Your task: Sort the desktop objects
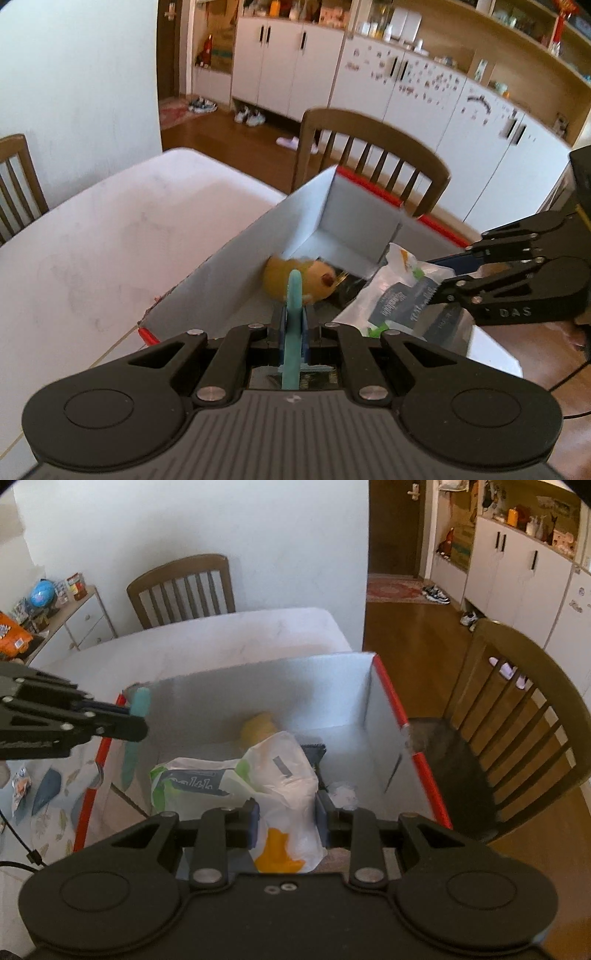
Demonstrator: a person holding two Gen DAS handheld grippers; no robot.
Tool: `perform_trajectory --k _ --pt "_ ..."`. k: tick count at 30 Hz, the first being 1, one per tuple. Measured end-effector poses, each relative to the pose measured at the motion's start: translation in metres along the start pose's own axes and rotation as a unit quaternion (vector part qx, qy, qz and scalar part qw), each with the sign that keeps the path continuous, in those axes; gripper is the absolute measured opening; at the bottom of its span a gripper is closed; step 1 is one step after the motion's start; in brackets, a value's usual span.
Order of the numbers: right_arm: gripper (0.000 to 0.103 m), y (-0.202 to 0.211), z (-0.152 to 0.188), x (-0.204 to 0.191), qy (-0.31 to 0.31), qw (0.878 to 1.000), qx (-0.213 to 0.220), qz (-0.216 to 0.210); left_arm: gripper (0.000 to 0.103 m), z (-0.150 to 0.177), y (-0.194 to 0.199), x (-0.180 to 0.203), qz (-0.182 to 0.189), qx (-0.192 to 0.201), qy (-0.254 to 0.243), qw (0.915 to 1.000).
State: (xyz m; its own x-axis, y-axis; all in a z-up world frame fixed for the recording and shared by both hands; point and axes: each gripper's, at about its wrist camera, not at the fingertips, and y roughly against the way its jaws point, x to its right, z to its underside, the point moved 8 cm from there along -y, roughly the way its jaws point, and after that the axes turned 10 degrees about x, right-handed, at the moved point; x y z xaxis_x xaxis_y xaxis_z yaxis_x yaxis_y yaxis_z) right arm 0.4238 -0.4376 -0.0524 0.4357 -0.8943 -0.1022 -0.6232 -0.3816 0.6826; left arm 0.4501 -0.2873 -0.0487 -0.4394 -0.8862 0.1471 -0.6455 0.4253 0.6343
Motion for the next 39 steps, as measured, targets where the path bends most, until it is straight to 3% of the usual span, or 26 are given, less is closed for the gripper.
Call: perform_trajectory --k 14,26,32,36,39 --pt "0.029 -0.031 0.014 -0.015 0.002 0.999 -0.040 -0.037 0.007 0.009 -0.046 -0.009 -0.038 -0.064 -0.033 0.9967" --pt "0.030 -0.046 0.016 -0.015 -0.014 0.998 -0.051 -0.043 0.008 0.016 -0.071 -0.019 -0.061 -0.103 -0.066 0.9906" --pt "0.044 -0.037 0.010 -0.013 -0.014 0.997 -0.052 -0.046 0.008 0.014 -0.079 -0.020 -0.059 -0.114 -0.066 0.9895" --pt "0.065 -0.031 0.006 -0.008 -0.013 0.998 -0.045 -0.044 0.008 0.014 -0.086 -0.017 -0.057 -0.120 -0.074 0.9885" --pt "0.065 -0.026 0.005 -0.006 -0.017 0.998 -0.040 -0.044 0.008 0.015 -0.091 -0.016 -0.055 -0.128 -0.078 0.9872"
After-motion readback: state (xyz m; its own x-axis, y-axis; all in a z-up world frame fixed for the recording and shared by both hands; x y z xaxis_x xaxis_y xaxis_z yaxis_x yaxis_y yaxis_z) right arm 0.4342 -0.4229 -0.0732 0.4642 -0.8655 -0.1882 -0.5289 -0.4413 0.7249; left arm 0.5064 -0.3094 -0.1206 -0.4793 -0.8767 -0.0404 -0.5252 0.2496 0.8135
